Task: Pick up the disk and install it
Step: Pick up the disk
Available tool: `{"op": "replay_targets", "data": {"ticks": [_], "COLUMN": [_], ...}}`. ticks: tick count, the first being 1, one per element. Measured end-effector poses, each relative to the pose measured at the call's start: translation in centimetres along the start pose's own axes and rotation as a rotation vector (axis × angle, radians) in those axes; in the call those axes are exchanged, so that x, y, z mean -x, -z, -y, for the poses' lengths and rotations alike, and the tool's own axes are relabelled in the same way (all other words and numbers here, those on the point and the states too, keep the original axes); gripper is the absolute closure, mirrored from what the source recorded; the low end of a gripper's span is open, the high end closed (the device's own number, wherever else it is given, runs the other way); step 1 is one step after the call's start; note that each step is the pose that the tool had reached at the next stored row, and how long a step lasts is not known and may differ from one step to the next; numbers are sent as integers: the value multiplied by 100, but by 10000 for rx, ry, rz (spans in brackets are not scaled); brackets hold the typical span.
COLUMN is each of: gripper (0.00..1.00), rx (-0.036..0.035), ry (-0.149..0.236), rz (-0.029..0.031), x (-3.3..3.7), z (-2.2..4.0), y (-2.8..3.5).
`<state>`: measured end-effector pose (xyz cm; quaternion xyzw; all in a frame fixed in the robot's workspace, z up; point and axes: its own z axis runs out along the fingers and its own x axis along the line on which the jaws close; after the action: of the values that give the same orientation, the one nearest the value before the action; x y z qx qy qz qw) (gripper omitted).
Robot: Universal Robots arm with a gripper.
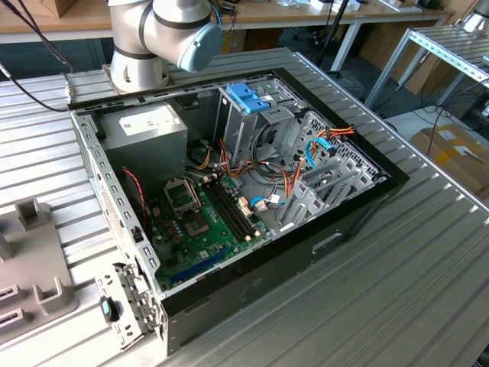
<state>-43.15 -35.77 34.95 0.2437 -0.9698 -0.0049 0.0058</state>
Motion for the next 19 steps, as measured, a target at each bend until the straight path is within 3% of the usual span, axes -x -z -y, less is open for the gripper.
{"op": "replay_targets", "data": {"ticks": [19], "gripper": [89], "rx": [-15], "ry": [154], "rz": [-8], "x": [0], "z": [0], "y": [0]}}
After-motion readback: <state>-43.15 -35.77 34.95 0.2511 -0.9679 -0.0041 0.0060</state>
